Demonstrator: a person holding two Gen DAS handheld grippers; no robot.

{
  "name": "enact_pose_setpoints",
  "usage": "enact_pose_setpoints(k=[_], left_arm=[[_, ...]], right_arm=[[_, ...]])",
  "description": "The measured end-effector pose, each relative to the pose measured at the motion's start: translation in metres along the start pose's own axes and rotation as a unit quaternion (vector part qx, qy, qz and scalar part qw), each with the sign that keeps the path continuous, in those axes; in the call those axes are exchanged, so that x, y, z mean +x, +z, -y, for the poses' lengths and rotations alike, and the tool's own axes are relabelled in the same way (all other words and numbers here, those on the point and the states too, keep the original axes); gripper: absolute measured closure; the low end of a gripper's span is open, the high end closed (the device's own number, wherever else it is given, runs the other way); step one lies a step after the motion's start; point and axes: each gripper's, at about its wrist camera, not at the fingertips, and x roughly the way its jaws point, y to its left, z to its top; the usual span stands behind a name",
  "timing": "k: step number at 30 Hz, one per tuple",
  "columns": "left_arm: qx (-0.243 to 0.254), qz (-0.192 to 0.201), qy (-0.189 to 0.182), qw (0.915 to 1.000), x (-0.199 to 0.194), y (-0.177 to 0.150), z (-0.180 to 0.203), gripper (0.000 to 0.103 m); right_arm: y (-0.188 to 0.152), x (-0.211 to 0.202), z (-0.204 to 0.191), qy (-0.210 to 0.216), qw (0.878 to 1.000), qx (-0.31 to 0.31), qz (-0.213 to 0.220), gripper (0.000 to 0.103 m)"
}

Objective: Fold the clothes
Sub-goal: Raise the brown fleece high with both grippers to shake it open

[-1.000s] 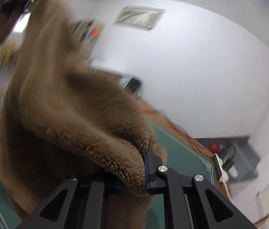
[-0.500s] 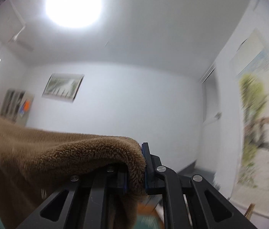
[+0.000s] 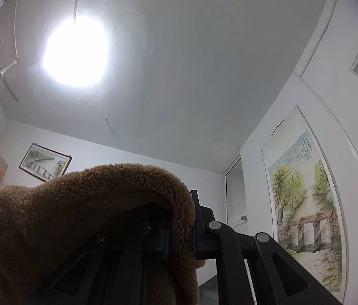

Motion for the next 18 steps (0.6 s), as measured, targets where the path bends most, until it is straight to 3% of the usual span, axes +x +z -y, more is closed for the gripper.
enact_pose_setpoints(k=[3,6,9,13,18], left_arm=[[-0.013,-0.041,-0.019,0.9989,0.011,-0.029,0.0,0.087],[-0.005,-0.035,-0.007,0.9993,0.009,-0.038,0.003,0.087],[-0.017,0.031,0.014,0.9993,-0.02,-0.019,-0.006,0.086],[0.005,0.141,0.043,0.9891,-0.061,0.012,0.003,0.086],[0.056,0.196,0.062,0.9771,-0.079,0.037,0.03,0.086]], right_arm=[[-0.011,-0.005,-0.004,-0.001,1.0,0.007,-0.011,0.091],[-0.027,-0.001,0.001,-0.008,1.0,0.008,-0.015,0.091],[-0.026,-0.02,-0.001,-0.032,0.999,0.001,0.011,0.091],[-0.01,-0.049,0.006,-0.067,0.996,0.006,0.065,0.09],[-0.004,-0.064,0.008,-0.079,0.993,0.018,0.081,0.09]])
